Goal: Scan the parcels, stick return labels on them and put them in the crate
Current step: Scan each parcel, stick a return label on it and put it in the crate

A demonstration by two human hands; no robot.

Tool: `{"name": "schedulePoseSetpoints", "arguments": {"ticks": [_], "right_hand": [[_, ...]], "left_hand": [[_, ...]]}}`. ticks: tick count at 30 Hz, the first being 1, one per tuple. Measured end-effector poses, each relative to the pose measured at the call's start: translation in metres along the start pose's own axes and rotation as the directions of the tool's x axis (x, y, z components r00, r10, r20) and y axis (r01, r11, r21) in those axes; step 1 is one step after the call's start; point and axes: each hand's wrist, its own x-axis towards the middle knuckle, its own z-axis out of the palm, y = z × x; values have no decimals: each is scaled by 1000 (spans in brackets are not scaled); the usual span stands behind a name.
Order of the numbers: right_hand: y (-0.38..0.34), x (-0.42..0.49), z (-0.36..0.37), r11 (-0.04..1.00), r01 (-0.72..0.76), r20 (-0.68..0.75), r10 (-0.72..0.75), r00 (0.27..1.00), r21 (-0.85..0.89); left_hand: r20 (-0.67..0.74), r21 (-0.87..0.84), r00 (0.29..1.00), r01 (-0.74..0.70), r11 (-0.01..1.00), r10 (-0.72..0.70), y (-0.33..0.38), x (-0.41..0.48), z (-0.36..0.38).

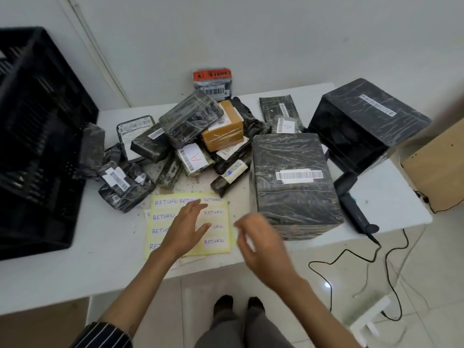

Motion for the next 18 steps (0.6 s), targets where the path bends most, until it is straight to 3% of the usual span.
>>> {"name": "schedulePoseSetpoints", "arguments": {"ticks": [2,5,7,11,16,18], "right_hand": [[7,-11,41,988,-154,257,147,955,9],[30,-20,83,936,-315,387,353,852,-160],[40,-21,97,918,-322,354,387,851,-230],[47,-20,108,899,-398,279,436,855,-185],[48,-28,110,914,-369,242,402,883,-171],[47,-30,111,913,-372,232,403,885,-165]], "left_hand": [[124,136,992,-22,990,5,-31,-5,9],[265,350,964,-75,934,-22,-55,-10,20],[242,440,970,-98,893,-13,-58,-13,24],[155,551,988,-99,829,15,-64,-18,32],[199,603,978,-171,779,61,-55,-13,31],[256,534,965,-191,824,58,-43,-9,24]]}}
